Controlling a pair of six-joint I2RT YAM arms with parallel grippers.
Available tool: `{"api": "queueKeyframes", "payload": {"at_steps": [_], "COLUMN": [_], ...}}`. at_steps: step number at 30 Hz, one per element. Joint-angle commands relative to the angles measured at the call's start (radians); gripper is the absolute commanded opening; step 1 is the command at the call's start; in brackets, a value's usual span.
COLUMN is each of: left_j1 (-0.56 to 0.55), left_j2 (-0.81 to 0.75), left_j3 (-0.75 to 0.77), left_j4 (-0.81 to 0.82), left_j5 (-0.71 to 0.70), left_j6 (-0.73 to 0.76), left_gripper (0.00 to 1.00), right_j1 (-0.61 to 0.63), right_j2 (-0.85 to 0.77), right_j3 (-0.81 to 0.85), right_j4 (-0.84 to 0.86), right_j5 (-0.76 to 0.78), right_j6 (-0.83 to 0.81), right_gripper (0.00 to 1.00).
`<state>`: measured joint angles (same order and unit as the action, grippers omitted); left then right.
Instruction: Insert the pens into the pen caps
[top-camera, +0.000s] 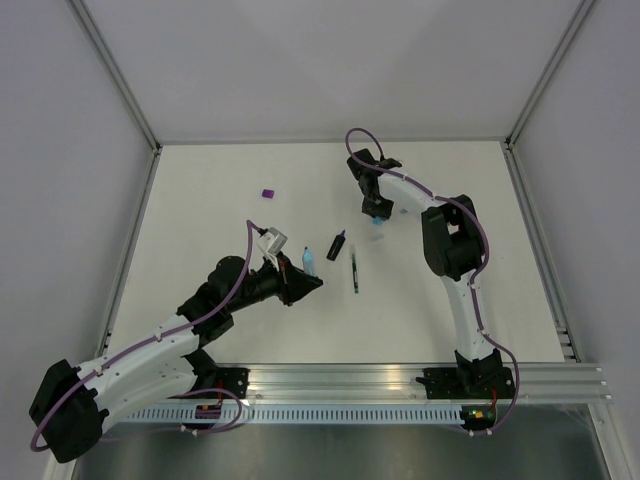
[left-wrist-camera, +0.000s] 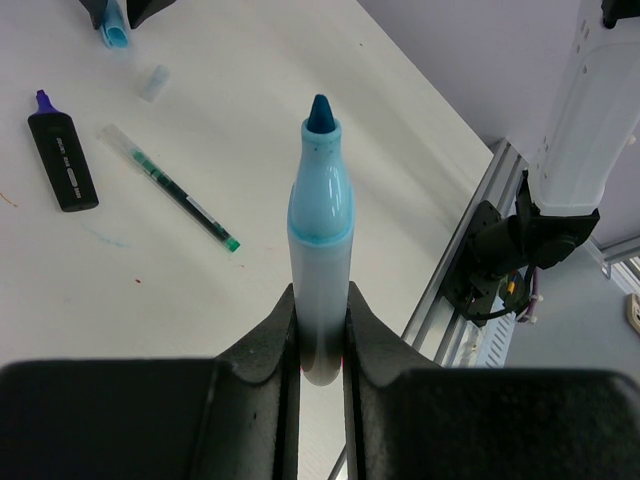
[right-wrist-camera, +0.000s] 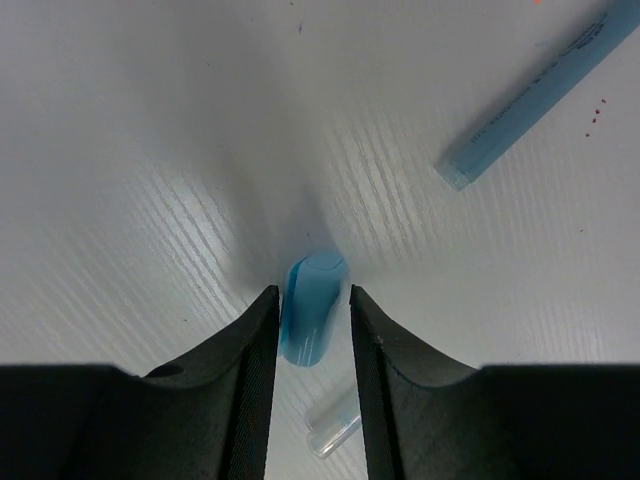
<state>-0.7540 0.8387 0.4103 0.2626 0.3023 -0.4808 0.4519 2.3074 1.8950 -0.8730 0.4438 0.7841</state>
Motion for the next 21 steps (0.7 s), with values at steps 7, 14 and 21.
{"api": "queueKeyframes", "payload": {"at_steps": [7, 14, 21], "left_j1": [0.001, 0.001, 0.001], "left_j2": [-0.015, -0.012, -0.007], "left_j3": [0.030, 0.028, 0.030], "left_j4": [0.009, 0.009, 0.010], "left_j5": [-0.023, -0.023, -0.026], "left_j6": [0.007, 0.005, 0.007], "left_gripper": [0.02, 0.02, 0.02], "right_j1": [0.004, 0.004, 0.002], "right_j2": [0.024, 0.029, 0.018], "right_j3": [0.012, -0.016, -0.028], "right_j4": [0.038, 0.066, 0.083], "right_j5": [0.010, -0.005, -0.011], "right_j6": [-0.043, -0.049, -0.071], "right_gripper": [0.38, 0.38, 0.29]}}
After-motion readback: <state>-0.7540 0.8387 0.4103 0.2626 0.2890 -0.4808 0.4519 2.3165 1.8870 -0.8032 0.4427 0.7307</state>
